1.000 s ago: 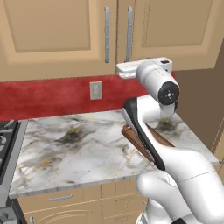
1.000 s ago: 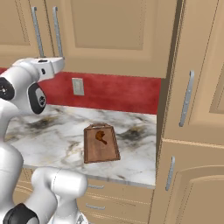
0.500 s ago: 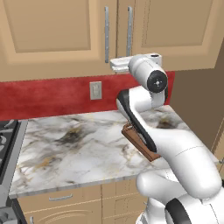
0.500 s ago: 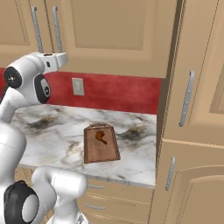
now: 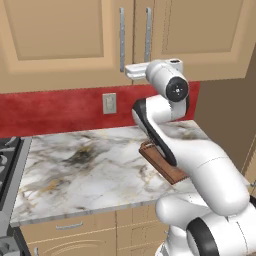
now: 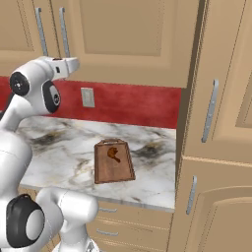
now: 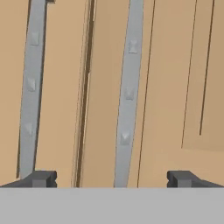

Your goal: Open the cabinet, retrieve the rolling pin, and place it next to the meat on the cutting board to prepare for tenderizing.

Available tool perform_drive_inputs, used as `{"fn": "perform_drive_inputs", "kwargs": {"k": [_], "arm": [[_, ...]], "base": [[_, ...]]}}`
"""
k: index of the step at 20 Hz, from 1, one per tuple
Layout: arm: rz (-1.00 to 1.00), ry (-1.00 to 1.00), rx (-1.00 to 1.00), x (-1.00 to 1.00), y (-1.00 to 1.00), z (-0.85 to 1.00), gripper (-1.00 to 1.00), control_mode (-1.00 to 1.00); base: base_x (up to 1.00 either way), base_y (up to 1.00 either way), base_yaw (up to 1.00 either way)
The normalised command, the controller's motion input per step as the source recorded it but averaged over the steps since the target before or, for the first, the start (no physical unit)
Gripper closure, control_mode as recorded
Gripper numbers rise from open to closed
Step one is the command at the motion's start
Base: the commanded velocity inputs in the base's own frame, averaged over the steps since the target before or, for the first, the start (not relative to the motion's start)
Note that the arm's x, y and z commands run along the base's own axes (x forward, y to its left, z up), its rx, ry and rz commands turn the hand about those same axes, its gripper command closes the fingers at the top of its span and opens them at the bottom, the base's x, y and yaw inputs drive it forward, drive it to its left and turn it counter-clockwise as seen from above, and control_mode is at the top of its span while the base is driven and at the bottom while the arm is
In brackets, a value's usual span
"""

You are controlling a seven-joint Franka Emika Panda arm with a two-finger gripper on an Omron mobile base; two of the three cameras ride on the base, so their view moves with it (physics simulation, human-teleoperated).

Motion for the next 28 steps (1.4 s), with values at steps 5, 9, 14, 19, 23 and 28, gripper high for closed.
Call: {"fn": "perform_drive_inputs", "kwargs": {"k": [5, 9, 14, 19, 23, 28], "arm": [[0.0, 0.0, 0.03, 0.28, -0.02, 0.05, -1.0, -1.0], [0.0, 0.0, 0.05, 0.4, -0.09, 0.03, -1.0, -1.0], [0.0, 0.0, 0.08, 0.35, -0.22, 0.0, -1.0, -1.0], [0.0, 0.0, 0.06, 0.26, -0.16, 0.0, -1.0, -1.0], [0.0, 0.0, 0.0, 0.24, 0.0, 0.0, -1.0, -1.0], [0.0, 0.03, 0.0, 0.25, 0.13, -0.1, 1.0, -1.0]], "base": [[0.0, 0.0, 0.0], [0.0, 0.0, 0.0], [0.0, 0.0, 0.0], [0.0, 0.0, 0.0], [0.0, 0.0, 0.0], [0.0, 0.0, 0.0]]}}
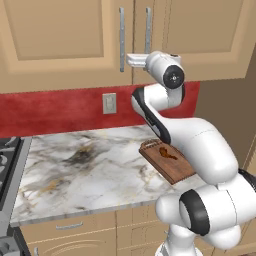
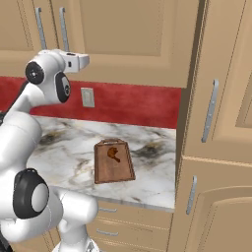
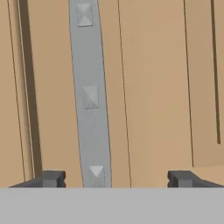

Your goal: Open the cabinet, retrieve the rolling pin, and place it next to the meat on the cutting board to prepare for tenderizing.

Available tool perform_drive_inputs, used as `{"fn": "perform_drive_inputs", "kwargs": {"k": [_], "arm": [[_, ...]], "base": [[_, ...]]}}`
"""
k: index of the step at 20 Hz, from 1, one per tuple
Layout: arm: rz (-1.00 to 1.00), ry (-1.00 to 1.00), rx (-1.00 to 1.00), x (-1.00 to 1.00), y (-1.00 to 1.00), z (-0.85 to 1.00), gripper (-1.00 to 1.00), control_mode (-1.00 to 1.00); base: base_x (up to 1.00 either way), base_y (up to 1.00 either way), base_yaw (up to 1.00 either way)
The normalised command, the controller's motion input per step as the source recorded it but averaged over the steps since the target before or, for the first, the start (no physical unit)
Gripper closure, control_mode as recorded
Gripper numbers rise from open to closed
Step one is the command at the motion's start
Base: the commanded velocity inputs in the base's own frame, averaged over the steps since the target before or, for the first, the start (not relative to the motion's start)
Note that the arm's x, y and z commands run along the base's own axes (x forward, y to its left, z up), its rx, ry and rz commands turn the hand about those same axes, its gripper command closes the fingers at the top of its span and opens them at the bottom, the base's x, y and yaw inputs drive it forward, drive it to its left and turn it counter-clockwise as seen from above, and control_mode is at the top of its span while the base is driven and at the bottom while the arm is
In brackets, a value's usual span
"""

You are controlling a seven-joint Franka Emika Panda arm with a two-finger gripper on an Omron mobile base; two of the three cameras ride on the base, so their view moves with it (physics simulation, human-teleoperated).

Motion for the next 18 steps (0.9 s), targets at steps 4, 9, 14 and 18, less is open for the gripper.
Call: {"fn": "perform_drive_inputs", "kwargs": {"k": [4, 9, 14, 18], "arm": [[0.0, 0.02, 0.0, 0.24, 0.21, -0.09, 1.0, -1.0], [0.0, 0.0, 0.0, 0.1, 0.16, -0.02, 1.0, -1.0], [0.0, 0.0, -0.01, 0.0, 0.12, 0.0, 1.0, -1.0], [0.0, 0.0, 0.0, 0.0, 0.11, -0.06, 1.0, -1.0]], "base": [[0.0, 0.0, 0.0], [0.0, 0.0, 0.0], [0.0, 0.0, 0.0], [0.0, 0.0, 0.0]]}}
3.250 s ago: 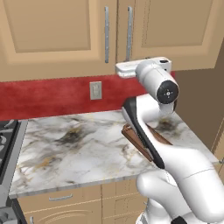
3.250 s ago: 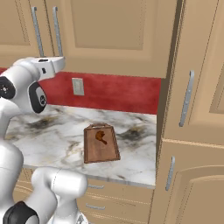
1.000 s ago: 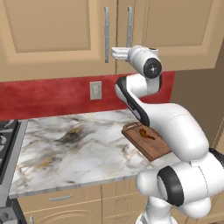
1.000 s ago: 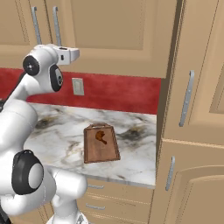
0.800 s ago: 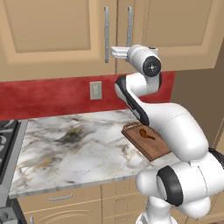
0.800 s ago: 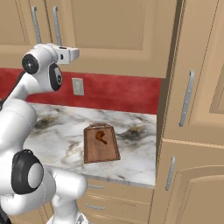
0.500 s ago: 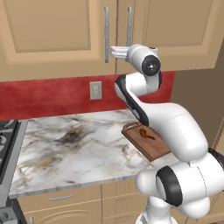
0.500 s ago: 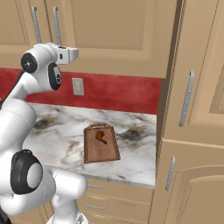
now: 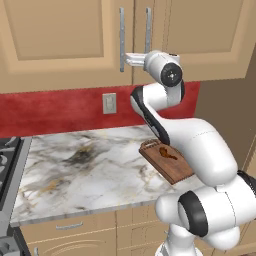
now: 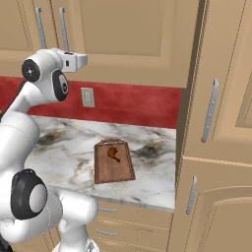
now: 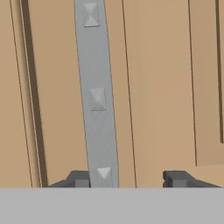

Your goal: Open the cabinet, retrieve the rolling pin, and place it next to the meat on the cutting board to prepare for tenderizing.

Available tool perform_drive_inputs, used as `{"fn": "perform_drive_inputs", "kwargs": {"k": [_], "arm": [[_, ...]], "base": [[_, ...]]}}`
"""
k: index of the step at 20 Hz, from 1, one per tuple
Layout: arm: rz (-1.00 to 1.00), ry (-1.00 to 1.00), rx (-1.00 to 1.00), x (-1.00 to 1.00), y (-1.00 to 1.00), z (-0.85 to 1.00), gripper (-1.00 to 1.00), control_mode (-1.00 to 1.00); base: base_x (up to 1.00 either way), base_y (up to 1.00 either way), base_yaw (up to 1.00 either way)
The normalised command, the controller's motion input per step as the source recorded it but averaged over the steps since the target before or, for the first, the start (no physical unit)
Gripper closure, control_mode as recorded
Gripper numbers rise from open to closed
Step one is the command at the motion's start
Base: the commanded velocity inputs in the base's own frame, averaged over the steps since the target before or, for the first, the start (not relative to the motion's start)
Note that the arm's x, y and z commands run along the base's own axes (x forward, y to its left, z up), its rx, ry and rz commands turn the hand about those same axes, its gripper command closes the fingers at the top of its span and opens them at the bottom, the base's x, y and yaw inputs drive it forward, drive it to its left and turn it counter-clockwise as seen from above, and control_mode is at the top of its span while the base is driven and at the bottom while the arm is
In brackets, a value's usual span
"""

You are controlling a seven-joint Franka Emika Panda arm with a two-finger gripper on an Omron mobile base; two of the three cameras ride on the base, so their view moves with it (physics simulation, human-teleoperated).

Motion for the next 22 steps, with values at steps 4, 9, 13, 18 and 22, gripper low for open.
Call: {"fn": "perform_drive_inputs", "kwargs": {"k": [4, 9, 13, 18, 22], "arm": [[0.01, 0.0, 0.0, 0.0, 0.05, -0.07, 1.0, -1.0], [0.01, 0.0, 0.0, 0.0, 0.06, -0.05, 1.0, -1.0], [0.0, 0.0, -0.03, 0.0, 0.1, -0.09, 1.0, -1.0], [0.04, 0.01, -0.02, -0.25, 0.04, -0.27, 1.0, -1.0], [0.05, -0.01, 0.0, -0.69, -0.18, -0.12, 1.0, -1.0]], "base": [[0.0, 0.0, 0.0], [0.0, 0.0, 0.0], [0.0, 0.0, 0.0], [0.0, 0.0, 0.0], [0.0, 0.0, 0.0]]}}
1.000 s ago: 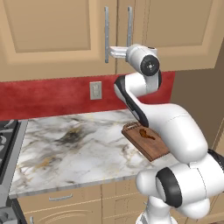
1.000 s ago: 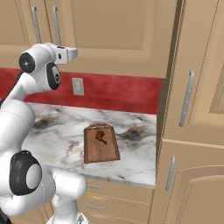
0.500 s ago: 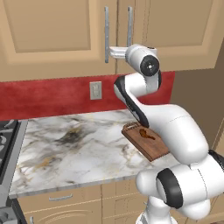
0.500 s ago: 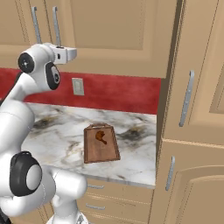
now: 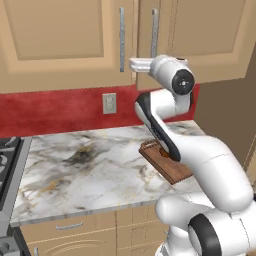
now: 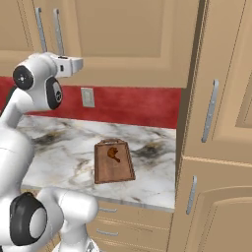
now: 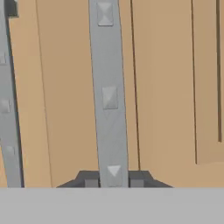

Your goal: Open the cabinet, retrieve the rolling pin, and place it next to the meat on the cutting board to prepare for tenderizing.

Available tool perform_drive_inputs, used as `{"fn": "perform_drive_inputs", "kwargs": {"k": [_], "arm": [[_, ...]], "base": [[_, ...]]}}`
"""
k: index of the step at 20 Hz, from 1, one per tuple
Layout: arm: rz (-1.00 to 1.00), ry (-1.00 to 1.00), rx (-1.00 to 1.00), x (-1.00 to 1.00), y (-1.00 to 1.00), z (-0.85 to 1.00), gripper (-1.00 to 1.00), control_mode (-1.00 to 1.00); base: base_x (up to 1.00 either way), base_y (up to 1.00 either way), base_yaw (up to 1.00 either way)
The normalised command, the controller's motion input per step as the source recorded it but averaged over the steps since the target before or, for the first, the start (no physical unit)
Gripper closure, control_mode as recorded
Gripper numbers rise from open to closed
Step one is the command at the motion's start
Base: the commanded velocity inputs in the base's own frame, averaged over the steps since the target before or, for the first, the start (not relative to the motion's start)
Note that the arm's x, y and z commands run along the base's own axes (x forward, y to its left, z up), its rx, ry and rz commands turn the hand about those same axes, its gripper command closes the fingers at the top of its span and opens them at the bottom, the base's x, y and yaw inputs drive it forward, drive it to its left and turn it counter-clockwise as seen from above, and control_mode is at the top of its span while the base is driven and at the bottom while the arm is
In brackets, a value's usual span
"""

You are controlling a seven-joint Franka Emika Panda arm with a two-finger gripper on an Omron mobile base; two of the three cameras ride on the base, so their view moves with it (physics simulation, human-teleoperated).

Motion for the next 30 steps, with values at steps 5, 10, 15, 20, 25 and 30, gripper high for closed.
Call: {"fn": "perform_drive_inputs", "kwargs": {"k": [5, 10, 15, 20, 25, 30], "arm": [[0.1, -0.06, 0.0, -0.84, -0.43, -0.05, 1.0, -1.0], [0.13, -0.03, 0.0, -0.89, -0.71, -0.03, 1.0, -1.0], [0.16, 0.0, 0.0, -0.78, -0.82, -0.03, 1.0, -1.0], [0.22, 0.0, -0.01, -0.62, -0.68, -0.18, 1.0, -1.0], [0.26, 0.0, 0.0, -0.58, -0.56, -0.3, 1.0, -1.0], [0.23, 0.0, 0.0, -0.45, -0.15, -0.46, -1.0, -1.0]], "base": [[0.0, 0.0, 0.0], [0.0, 0.0, 0.0], [0.0, 0.0, 0.0], [0.0, 0.0, 0.0], [0.0, 0.0, 0.0], [0.0, 0.0, 0.0]]}}
